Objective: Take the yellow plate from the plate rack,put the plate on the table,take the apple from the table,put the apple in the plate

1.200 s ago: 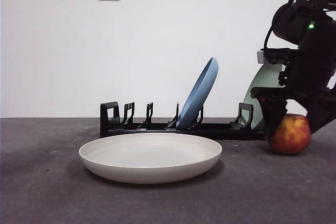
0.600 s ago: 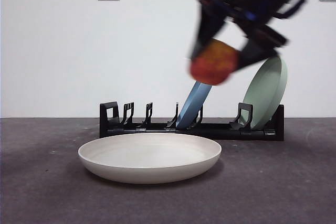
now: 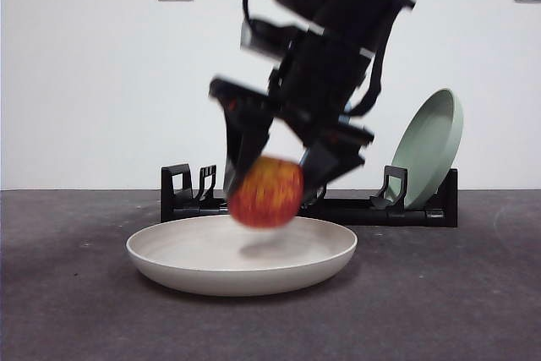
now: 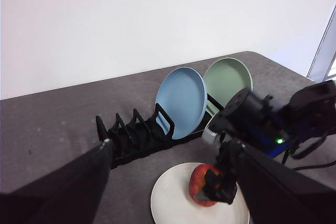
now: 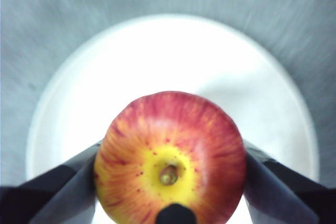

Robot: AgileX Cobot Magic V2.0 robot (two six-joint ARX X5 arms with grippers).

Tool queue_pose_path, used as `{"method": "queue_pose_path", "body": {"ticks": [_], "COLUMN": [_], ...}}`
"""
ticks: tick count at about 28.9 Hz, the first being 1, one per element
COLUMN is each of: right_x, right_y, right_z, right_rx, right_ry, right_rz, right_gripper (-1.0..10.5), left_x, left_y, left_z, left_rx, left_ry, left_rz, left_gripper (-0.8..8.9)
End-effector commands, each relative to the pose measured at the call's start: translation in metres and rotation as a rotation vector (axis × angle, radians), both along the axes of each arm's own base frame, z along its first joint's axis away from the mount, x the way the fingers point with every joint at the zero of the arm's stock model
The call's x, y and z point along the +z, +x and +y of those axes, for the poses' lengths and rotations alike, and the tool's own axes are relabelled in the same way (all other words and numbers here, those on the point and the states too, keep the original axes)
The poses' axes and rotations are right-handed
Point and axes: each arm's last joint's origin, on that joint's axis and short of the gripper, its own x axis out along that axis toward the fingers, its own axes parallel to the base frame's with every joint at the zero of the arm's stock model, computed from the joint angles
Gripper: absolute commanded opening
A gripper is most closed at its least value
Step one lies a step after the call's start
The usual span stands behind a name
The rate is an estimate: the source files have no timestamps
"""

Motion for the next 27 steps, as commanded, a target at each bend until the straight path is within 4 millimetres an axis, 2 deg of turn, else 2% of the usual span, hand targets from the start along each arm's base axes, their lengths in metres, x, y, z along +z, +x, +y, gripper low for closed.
{"method": "queue_pose_path", "body": {"ticks": [1, 4, 6, 9, 11, 16, 19, 22, 27], "right_x": [-0.017, -0.026, -0.025, -0.026, -0.026, -0.024, -0.015, 0.004, 0.048], "right_y": [0.003, 0.002, 0.001, 0.001, 0.001, 0.002, 0.002, -0.001, -0.016], "right_z": [0.004, 0.005, 0.005, 0.005, 0.005, 0.005, 0.004, 0.002, -0.012], "right_rx": [0.007, 0.029, 0.032, 0.031, 0.026, 0.020, 0.019, 0.018, 0.012], "right_ry": [-0.028, -0.064, -0.064, -0.070, -0.076, -0.079, -0.063, -0.030, 0.025], "right_rz": [0.034, 0.055, 0.053, 0.057, 0.052, 0.041, 0.023, -0.016, -0.088], "right_gripper": [-0.2, -0.1, 1.2, 4.2, 5.2, 5.4, 5.4, 5.4, 5.3], "left_x": [0.000, -0.001, -0.001, -0.002, -0.002, -0.003, -0.005, -0.006, -0.008], "left_y": [0.000, 0.000, 0.000, 0.000, 0.001, 0.004, 0.007, 0.011, 0.021], "left_z": [0.000, 0.000, 0.000, 0.000, -0.001, -0.006, -0.011, -0.018, -0.032], "left_rx": [0.006, 0.006, 0.006, 0.008, 0.009, 0.009, 0.009, 0.009, 0.059], "left_ry": [-0.008, -0.002, 0.006, 0.014, 0.017, 0.036, 0.057, 0.082, 0.167], "left_rz": [0.001, 0.005, 0.010, 0.014, 0.016, 0.026, 0.038, 0.049, 0.038], "left_gripper": [3.77, 3.77, 3.77, 3.77, 3.77, 3.77, 3.77, 3.77, 3.76]}}
